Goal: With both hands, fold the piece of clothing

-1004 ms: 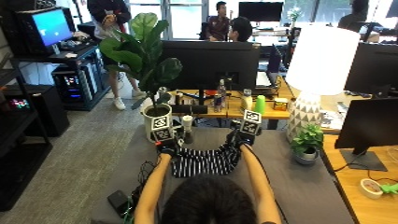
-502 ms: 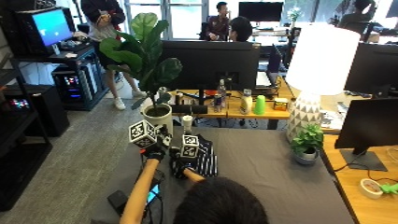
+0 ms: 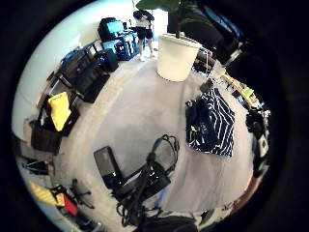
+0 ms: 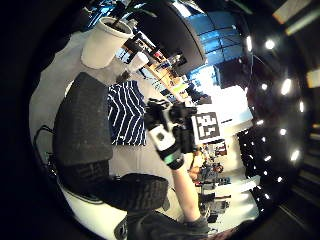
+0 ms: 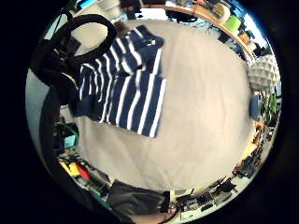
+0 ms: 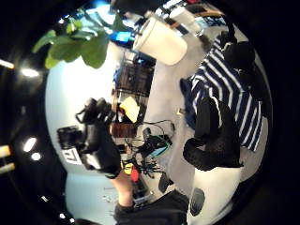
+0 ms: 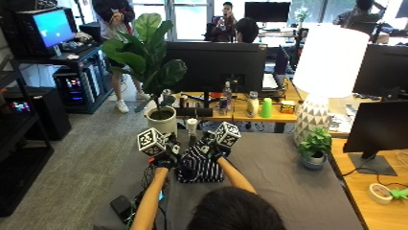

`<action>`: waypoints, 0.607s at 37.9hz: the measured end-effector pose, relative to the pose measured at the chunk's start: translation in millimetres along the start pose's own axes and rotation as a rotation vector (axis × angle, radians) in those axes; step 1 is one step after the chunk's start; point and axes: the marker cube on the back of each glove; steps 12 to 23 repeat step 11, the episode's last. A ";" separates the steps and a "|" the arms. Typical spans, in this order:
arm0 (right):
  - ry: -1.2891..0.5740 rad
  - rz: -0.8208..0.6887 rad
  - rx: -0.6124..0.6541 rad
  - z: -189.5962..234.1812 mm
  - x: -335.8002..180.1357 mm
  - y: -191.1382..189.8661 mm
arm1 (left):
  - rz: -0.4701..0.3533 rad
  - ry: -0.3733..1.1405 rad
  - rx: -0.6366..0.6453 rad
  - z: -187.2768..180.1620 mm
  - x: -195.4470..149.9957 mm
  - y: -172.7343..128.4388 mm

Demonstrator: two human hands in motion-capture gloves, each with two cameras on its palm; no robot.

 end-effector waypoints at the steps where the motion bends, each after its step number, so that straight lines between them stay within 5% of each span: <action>1: 0.009 0.012 0.013 -7.6 6.9 0.8 | 0.005 -0.011 -0.006 3.9 1.0 -0.4; 23: -0.003 0.097 0.038 -25.9 43.2 1.4 | 0.024 -0.062 -0.020 5.3 15.8 -9.3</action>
